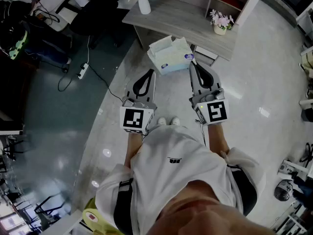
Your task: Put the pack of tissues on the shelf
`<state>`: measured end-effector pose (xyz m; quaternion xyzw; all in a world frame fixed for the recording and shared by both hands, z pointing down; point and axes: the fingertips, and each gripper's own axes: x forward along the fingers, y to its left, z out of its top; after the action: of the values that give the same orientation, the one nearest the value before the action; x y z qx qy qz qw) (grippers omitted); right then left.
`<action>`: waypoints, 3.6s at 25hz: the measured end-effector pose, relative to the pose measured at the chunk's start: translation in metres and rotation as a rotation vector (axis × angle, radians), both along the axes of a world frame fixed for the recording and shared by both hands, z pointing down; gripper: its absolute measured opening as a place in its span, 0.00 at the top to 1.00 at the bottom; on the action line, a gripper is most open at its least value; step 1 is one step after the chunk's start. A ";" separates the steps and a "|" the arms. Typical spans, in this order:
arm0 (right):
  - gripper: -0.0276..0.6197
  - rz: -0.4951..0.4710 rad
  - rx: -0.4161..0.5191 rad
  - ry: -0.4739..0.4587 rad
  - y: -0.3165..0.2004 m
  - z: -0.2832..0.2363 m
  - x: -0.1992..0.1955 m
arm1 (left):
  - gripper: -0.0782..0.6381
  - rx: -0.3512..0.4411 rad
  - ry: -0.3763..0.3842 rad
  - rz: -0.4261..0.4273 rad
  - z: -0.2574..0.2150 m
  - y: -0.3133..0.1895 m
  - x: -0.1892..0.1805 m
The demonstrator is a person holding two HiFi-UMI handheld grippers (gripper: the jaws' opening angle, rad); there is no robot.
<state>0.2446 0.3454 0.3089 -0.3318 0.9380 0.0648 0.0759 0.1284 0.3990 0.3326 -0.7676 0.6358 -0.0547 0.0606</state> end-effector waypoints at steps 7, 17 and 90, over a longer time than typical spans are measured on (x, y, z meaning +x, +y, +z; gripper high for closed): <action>0.92 -0.001 0.009 -0.010 -0.008 0.001 0.002 | 0.85 -0.001 0.004 0.001 0.005 -0.010 0.004; 0.92 -0.008 0.003 -0.008 -0.020 0.007 -0.007 | 0.85 -0.004 -0.003 -0.019 0.011 -0.017 -0.007; 0.92 0.162 -0.021 0.030 -0.390 0.022 -0.247 | 0.85 -0.057 0.029 0.185 0.032 -0.412 -0.245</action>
<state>-0.0029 -0.0444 0.3313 -0.4063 0.9098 0.0659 0.0528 -0.1162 -0.0132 0.3643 -0.8252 0.5611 -0.0557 0.0342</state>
